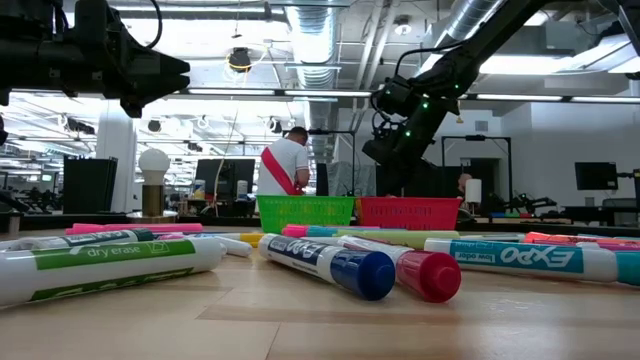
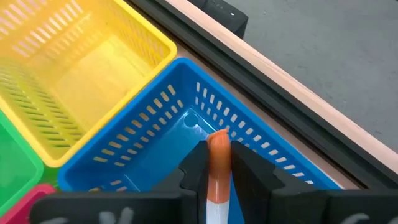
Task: Pick & Place Markers
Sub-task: Put the top small orange highlighter pen into the blue bin, then put the small orange highlighter pen into the blue bin
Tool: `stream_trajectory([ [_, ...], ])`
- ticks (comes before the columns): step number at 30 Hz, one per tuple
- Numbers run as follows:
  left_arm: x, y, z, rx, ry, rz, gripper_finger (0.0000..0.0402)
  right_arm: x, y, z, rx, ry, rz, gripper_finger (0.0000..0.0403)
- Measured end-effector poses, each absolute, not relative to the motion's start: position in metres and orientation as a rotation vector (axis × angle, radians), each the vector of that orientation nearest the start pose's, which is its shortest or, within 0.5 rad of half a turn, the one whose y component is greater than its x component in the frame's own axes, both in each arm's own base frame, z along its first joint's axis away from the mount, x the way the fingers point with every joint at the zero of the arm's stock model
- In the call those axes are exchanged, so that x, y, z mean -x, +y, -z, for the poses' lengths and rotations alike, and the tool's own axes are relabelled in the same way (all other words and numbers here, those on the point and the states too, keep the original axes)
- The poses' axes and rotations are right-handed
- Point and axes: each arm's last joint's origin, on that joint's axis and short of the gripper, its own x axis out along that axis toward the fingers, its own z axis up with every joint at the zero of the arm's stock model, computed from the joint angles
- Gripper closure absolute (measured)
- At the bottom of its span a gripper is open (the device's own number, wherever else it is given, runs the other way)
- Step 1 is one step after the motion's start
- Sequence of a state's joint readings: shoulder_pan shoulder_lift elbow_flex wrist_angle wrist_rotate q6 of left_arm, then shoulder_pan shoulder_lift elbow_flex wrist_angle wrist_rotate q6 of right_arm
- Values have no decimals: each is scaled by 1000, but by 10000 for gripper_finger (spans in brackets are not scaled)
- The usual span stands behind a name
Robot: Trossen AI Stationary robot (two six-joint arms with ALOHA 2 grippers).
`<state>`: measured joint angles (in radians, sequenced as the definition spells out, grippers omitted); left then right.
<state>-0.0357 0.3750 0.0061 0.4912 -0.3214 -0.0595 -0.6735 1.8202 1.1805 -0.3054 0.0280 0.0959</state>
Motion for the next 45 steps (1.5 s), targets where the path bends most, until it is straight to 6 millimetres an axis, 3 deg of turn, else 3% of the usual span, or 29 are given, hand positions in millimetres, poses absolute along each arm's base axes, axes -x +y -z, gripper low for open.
stream_trajectory([
  [8, -119, 5, -180, 81, -130, -282, 241, -292, -234, -183, -393, 884, 691, 312],
  [17, -119, 5, -180, 81, -130, -282, 241, -297, -225, -188, -401, 867, 675, 312],
  [21, -119, 5, -179, 81, -130, -281, 241, -300, -215, -204, -376, 820, 654, 313],
  [26, -119, 5, -179, 78, -129, -282, 241, -297, -197, -241, -329, 717, 626, 313],
  [30, -119, 5, -179, 78, -129, -282, 241, -294, -173, -271, -289, 644, 577, 313],
  [35, -119, 5, -179, 78, -129, -282, 241, -297, -128, -294, -241, 621, 455, 313],
  [45, -119, 5, -180, 78, -129, -282, 241, -295, -37, -303, -264, 729, 232, 313],
])
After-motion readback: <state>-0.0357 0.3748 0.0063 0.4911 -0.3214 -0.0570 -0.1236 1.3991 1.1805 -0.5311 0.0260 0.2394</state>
